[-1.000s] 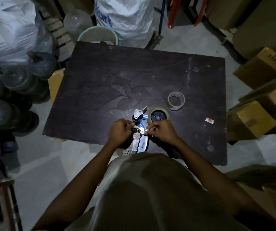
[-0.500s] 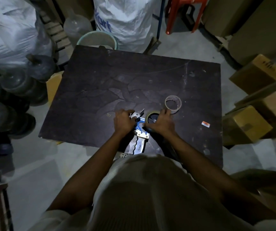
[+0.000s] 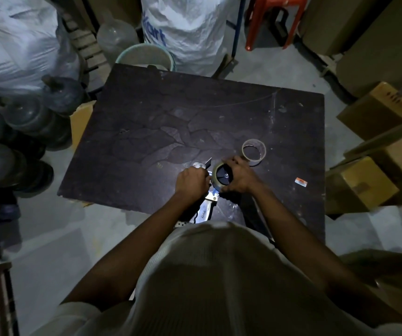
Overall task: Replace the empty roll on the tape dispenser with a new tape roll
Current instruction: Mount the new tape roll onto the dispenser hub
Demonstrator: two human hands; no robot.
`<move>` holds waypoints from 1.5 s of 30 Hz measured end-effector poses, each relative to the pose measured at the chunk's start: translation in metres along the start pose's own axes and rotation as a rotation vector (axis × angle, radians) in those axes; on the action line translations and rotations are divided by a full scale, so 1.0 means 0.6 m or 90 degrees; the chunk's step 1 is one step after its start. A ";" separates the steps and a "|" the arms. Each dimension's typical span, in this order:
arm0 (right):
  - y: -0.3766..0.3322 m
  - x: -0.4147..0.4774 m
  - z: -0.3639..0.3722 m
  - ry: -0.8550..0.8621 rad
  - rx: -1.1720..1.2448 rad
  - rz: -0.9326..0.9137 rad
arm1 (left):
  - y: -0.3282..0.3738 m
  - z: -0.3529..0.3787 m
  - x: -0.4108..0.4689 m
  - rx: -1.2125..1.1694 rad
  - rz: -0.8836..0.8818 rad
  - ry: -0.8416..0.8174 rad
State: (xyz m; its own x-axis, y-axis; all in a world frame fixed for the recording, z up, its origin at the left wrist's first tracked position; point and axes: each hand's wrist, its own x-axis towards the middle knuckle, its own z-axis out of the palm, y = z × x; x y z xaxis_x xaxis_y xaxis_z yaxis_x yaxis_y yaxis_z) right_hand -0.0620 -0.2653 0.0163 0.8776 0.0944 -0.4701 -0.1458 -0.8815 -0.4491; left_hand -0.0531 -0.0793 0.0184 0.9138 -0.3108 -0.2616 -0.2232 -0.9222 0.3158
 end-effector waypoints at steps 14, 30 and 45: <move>0.010 0.005 -0.007 -0.049 0.053 -0.012 | -0.009 0.020 0.041 -0.237 -0.099 -0.106; 0.007 0.005 -0.005 -0.029 0.055 -0.011 | 0.021 0.025 0.032 -0.064 -0.078 -0.049; 0.006 0.005 -0.004 -0.027 0.042 -0.015 | 0.005 0.034 0.028 -0.037 -0.064 -0.009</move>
State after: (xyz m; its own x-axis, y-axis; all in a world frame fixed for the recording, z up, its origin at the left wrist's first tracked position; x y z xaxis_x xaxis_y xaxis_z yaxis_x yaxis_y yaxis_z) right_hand -0.0590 -0.2693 0.0151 0.8613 0.1350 -0.4899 -0.1564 -0.8469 -0.5083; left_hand -0.0457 -0.0922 -0.0038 0.9253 -0.2210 -0.3081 -0.1099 -0.9340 0.3400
